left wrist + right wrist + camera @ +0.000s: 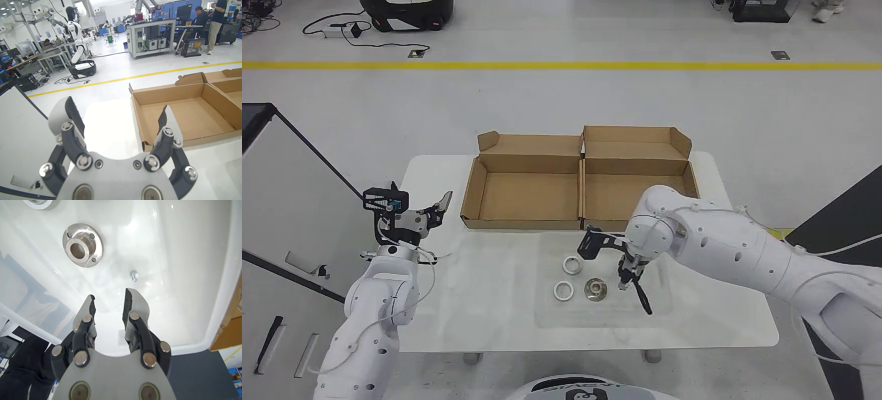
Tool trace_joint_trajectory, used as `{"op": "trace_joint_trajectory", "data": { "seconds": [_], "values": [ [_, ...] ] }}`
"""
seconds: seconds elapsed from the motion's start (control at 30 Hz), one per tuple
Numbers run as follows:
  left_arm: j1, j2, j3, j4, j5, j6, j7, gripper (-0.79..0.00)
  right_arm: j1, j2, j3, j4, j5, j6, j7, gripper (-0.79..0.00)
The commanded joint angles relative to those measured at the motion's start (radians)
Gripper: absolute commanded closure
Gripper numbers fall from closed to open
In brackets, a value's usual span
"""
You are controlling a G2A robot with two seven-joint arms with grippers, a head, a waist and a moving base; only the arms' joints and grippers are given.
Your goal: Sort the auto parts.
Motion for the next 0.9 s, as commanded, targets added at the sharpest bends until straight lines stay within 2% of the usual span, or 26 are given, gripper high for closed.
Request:
{"op": "trace_joint_trajectory", "data": {
  "seconds": [0.0, 0.3, 0.87],
  "values": [
    [0.000, 0.000, 0.000, 0.000, 0.000, 0.000, 0.000, -0.785, -0.001, -0.005, 0.001, 0.009, -0.005, -0.002, -0.001, -0.348],
    [0.000, 0.000, 0.000, 0.000, 0.000, 0.000, 0.000, -0.785, -0.006, -0.025, 0.008, 0.045, -0.031, -0.013, 0.004, -0.351],
    [0.000, 0.000, 0.000, 0.000, 0.000, 0.000, 0.000, -0.785, -0.020, -0.067, 0.015, 0.120, -0.051, -0.052, 0.007, -0.305]
  ]
}}
